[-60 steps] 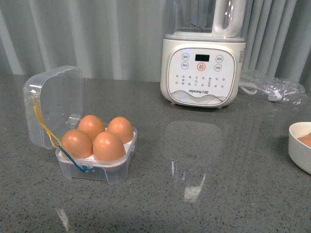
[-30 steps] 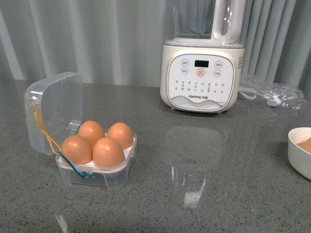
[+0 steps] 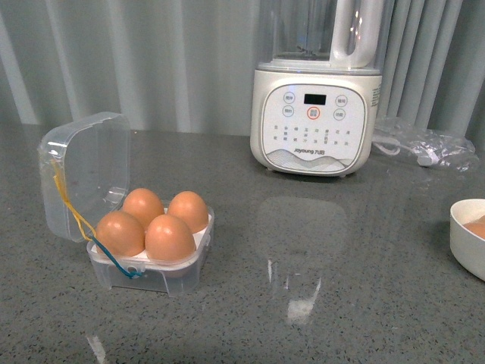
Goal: Put egg into box
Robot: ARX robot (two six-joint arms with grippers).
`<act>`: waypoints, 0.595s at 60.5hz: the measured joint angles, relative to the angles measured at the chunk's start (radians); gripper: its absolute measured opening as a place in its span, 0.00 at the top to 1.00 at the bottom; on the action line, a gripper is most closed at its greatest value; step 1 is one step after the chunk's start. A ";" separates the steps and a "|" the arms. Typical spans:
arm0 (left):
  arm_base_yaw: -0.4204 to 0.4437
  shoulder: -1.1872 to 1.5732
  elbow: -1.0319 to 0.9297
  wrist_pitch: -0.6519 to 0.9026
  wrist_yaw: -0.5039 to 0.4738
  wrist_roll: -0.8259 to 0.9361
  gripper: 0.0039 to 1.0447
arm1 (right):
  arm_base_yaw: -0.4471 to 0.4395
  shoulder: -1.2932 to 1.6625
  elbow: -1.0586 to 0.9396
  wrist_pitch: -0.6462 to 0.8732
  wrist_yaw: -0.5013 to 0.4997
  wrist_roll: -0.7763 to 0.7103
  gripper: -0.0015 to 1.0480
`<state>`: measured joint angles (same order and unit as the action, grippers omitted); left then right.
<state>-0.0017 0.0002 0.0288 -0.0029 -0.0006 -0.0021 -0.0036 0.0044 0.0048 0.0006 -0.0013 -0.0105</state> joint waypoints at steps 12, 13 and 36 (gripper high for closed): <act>0.000 0.000 0.000 0.000 0.000 0.000 0.06 | 0.000 0.000 0.000 0.000 0.000 0.000 0.25; 0.000 0.000 0.000 0.000 0.000 0.000 0.06 | 0.000 0.000 0.000 0.000 0.000 0.000 0.24; 0.000 0.000 0.000 0.000 0.000 0.000 0.06 | 0.000 0.000 0.000 0.000 0.000 0.001 0.07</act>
<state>-0.0017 0.0002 0.0288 -0.0029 -0.0006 -0.0025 -0.0032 0.0040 0.0048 0.0006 -0.0013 -0.0097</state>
